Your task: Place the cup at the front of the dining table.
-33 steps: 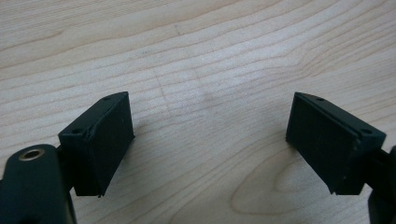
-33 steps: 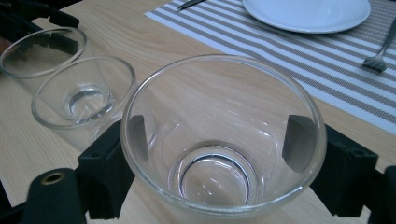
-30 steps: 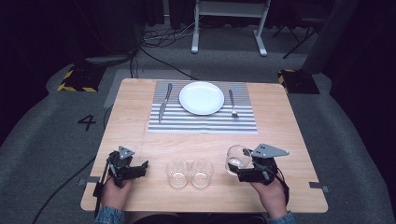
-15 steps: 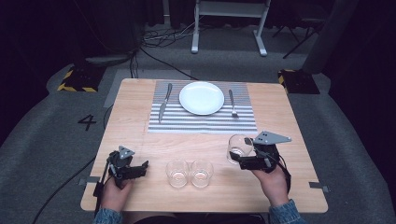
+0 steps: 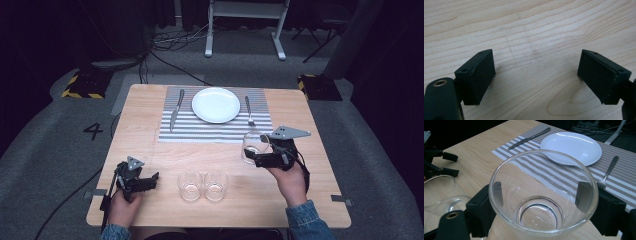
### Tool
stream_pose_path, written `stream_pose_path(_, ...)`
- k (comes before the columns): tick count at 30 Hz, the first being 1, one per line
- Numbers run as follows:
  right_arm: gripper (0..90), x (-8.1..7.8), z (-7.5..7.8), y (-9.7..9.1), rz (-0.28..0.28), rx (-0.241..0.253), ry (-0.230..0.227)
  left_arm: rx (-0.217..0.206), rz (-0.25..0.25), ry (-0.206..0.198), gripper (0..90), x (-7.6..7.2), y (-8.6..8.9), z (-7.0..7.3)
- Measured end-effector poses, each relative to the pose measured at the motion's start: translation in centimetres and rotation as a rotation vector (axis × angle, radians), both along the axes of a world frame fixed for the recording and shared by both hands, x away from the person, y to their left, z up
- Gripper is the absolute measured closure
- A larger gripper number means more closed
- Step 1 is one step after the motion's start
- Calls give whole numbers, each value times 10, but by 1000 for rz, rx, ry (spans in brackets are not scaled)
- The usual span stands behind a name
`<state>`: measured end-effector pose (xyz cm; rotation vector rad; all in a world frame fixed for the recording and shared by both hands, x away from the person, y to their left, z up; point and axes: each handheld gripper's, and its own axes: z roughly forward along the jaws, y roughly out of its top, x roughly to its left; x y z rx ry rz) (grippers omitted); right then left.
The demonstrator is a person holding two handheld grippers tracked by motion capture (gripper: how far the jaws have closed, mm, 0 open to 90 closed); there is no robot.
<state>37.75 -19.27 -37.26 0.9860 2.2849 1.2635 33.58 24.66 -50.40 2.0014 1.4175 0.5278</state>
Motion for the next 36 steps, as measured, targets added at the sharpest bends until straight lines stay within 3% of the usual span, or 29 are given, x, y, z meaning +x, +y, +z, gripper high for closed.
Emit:
stream_pose_path(15, 190, 34, 22, 21, 10, -34, -6, 3, 17, -2, 148, 1, -2, 0)
stream_pose_path(24, 190, 60, 25, 39, 26, -22, 15, -2, 26, 3, 147, 1, -3, 0)
stream_pose_path(36, 191, 89, 28, 66, 45, -54, 25, -8, 32, 1, 151, 2, -2, 0)
